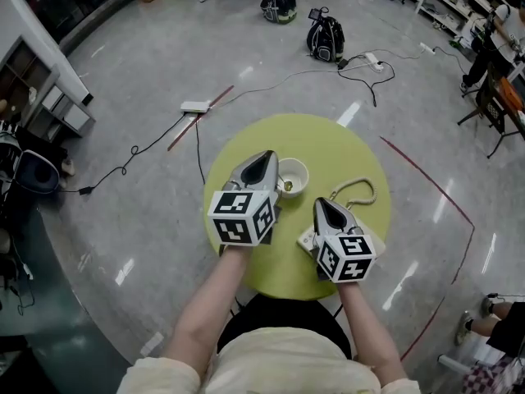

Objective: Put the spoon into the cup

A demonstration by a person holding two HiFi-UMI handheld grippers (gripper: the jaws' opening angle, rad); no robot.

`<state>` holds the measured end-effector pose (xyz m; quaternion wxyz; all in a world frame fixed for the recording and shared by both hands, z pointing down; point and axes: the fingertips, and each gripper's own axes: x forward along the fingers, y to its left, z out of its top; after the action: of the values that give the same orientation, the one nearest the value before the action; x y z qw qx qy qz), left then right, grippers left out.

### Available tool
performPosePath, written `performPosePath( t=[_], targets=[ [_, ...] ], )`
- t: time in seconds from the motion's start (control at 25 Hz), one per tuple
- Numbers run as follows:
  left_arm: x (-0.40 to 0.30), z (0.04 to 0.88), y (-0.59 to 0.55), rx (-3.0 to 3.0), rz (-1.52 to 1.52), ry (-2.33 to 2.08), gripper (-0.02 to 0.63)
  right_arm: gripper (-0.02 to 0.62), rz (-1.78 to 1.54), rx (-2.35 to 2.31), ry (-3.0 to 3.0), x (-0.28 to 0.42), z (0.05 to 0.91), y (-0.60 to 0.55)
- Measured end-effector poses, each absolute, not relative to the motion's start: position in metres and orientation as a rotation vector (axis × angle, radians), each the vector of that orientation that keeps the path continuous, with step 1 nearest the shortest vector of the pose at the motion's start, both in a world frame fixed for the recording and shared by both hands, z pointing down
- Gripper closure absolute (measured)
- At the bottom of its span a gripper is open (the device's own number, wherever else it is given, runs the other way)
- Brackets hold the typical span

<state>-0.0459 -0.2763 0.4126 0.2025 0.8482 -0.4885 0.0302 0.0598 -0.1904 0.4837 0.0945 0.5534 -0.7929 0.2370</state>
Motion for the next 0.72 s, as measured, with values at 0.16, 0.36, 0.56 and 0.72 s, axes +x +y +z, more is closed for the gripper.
performPosePath(
  t=[0.16,0.36,0.56,0.72],
  targets=[
    [-0.041,0.426,-0.281,2.353,0.08,-1.361,0.601,0.594,0.727,1.63,-2.345,0.062,0.491,-0.194],
    [-0.033,0.444,-0.291,2.337,0.079,-1.345,0.601,0.594,0.755,1.612,-2.334,0.063,0.5,-0.2],
    [-0.032,0.461,-0.298,2.308,0.095,-1.348,0.601,0.594,0.776,1.612,-2.317,0.062,0.507,-0.206],
    [-0.033,0.472,-0.3,2.283,0.102,-1.342,0.601,0.594,0.798,1.607,-2.307,0.059,0.513,-0.206]
  ],
)
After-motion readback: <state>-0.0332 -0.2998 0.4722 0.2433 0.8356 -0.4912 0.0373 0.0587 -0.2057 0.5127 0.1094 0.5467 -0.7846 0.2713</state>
